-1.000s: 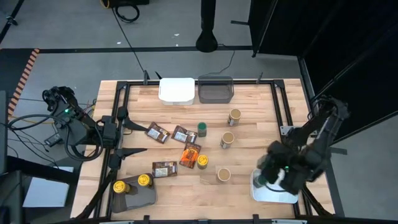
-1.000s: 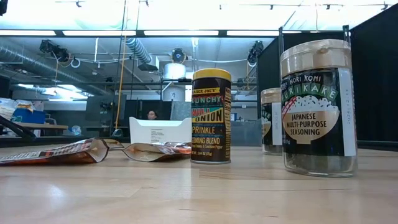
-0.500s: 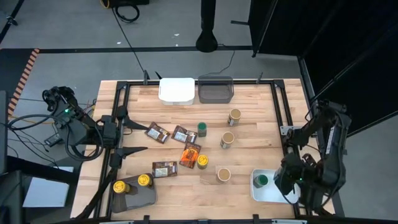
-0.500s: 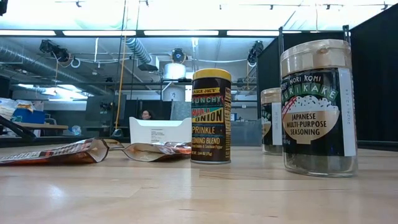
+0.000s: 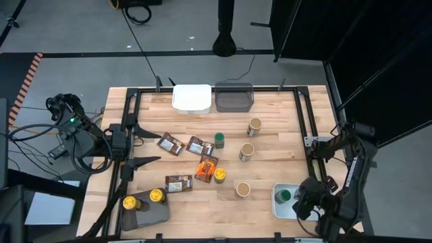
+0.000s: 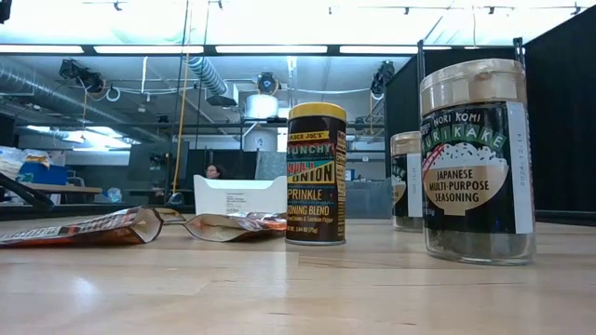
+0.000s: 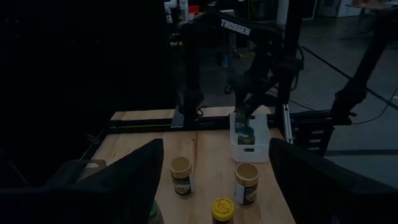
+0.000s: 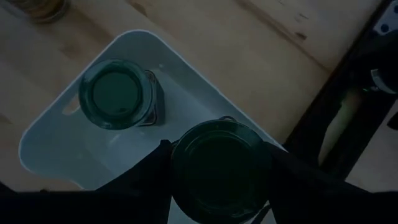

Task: Sort spices by type
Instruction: Put the green seasoning bottle into the bottom white bin

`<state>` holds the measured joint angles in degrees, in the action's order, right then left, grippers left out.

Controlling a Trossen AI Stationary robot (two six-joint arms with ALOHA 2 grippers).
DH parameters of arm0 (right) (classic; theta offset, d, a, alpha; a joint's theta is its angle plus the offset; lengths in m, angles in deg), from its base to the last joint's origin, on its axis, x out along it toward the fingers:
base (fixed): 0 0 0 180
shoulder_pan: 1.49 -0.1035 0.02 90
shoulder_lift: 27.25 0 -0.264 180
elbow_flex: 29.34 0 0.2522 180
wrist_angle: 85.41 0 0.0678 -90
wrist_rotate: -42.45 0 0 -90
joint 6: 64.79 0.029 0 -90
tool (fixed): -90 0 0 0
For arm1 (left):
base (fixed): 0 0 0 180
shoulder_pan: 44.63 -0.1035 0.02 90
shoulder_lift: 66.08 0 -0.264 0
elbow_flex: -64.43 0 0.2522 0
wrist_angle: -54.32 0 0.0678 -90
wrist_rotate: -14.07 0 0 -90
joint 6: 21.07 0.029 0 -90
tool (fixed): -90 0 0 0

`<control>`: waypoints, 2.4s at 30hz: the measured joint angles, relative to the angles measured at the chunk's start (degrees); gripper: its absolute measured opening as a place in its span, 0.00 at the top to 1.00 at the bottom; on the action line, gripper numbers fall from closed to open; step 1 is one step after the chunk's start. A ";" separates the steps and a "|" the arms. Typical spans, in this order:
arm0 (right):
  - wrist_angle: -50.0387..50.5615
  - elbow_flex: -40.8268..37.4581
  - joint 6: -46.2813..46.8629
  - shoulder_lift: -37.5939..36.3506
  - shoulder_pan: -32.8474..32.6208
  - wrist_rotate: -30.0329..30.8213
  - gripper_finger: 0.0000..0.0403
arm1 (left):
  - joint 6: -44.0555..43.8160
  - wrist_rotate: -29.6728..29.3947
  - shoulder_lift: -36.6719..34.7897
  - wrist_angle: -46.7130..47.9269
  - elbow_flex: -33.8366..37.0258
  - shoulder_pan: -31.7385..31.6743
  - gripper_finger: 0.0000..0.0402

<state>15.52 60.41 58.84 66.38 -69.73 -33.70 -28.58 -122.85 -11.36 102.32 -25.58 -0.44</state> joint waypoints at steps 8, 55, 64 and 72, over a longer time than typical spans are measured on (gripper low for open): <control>-4.15 -2.61 1.23 0.54 0.29 -0.02 0.48 | 0.00 -0.02 0.00 -0.02 0.00 -0.02 0.26; -31.86 6.54 -74.63 -4.29 43.74 8.50 0.27 | -0.26 -0.02 0.00 -0.04 0.00 -0.01 0.26; -50.33 6.54 -100.38 0.79 62.40 4.15 0.28 | -2.08 -0.02 0.00 -0.04 0.00 0.00 0.26; -56.82 6.54 -115.34 6.99 65.92 2.19 0.29 | -3.26 -0.02 0.00 0.00 0.00 0.00 0.26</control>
<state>-41.30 66.94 -56.50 73.37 -3.81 -31.51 -31.83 -122.87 -11.36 102.32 -25.58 -0.44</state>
